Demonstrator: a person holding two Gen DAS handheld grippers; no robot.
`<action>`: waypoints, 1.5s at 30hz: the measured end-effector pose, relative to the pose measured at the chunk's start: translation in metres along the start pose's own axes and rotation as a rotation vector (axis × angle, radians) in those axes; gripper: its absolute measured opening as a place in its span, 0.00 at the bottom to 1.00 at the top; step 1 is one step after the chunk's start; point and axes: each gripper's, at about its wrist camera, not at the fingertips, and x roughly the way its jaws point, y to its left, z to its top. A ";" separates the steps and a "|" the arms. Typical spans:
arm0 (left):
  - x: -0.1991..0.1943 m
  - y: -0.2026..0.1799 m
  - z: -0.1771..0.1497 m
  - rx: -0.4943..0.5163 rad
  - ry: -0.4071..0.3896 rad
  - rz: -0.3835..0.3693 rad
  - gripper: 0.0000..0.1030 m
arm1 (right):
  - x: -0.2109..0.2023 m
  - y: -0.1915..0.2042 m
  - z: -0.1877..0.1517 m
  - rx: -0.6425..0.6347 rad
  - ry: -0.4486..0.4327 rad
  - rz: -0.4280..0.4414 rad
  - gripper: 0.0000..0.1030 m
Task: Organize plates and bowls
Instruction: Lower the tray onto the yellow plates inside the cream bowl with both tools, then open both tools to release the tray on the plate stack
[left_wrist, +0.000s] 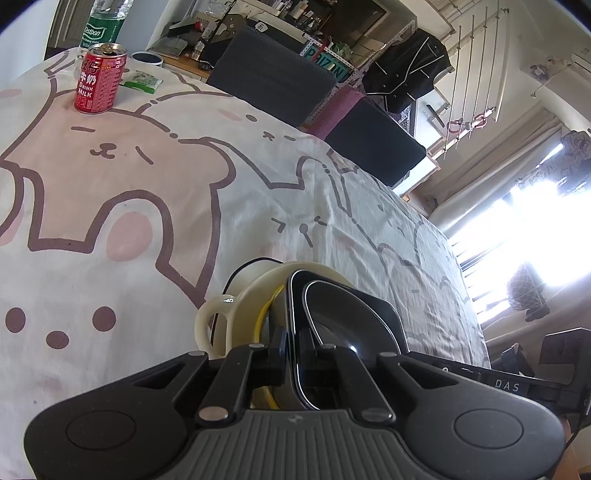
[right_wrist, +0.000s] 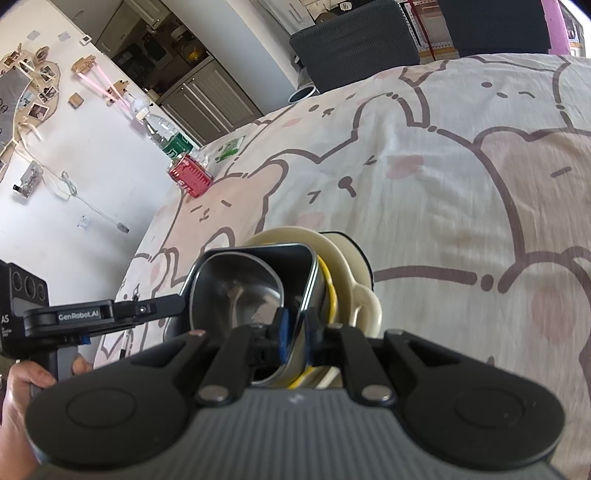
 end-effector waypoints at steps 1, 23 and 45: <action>0.000 0.000 0.000 0.002 0.001 0.001 0.06 | 0.001 0.000 0.000 0.001 0.000 0.000 0.13; -0.026 -0.012 -0.009 0.047 -0.017 0.070 0.24 | -0.021 0.011 -0.005 -0.024 -0.054 -0.051 0.49; -0.085 -0.053 -0.046 0.260 -0.211 0.209 1.00 | -0.070 0.052 -0.053 -0.140 -0.326 -0.212 1.00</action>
